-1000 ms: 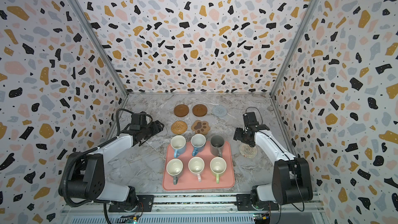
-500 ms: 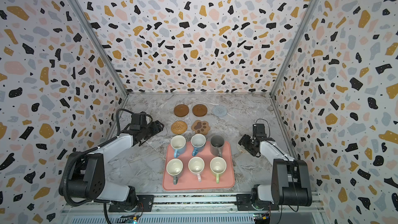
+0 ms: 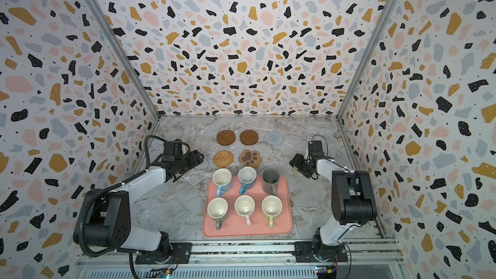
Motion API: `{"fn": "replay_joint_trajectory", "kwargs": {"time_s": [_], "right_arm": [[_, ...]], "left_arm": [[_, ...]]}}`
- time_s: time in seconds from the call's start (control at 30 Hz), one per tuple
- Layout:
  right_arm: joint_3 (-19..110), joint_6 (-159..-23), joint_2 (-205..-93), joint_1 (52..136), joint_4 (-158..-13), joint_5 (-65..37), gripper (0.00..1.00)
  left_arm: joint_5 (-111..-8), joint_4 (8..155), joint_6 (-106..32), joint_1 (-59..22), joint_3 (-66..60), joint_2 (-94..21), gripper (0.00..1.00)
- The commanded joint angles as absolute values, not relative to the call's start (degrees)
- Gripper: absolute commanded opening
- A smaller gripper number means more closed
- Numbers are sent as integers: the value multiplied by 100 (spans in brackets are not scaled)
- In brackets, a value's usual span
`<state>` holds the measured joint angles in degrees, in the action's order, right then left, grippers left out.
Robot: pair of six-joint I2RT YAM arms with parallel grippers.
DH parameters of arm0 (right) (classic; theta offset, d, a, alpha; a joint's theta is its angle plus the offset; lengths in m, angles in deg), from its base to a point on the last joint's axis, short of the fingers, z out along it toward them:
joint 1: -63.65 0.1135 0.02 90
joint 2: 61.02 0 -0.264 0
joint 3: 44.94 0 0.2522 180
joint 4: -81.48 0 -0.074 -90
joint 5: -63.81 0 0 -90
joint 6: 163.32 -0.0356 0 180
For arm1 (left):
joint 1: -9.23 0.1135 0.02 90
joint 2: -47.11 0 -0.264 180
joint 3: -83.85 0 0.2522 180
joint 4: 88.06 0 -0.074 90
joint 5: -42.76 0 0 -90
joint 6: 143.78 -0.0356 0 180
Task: Place cups on coasters
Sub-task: Move the coaster to the center of the table.
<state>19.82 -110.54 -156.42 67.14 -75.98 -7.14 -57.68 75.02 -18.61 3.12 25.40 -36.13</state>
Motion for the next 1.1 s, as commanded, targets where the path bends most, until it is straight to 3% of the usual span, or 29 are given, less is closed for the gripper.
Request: {"fn": "replay_joint_trajectory", "kwargs": {"time_s": [0.0,1.07], "right_arm": [[2235,-10839,-15993,6954,-7332,-652,73],[3324,-10979,-16964,7899,-7278,-329,73]], "left_arm": [[-5719,7353,-1906,340,2430,-3458,77],[-5707,7448,-1863,341,2594,-3368,77]]}}
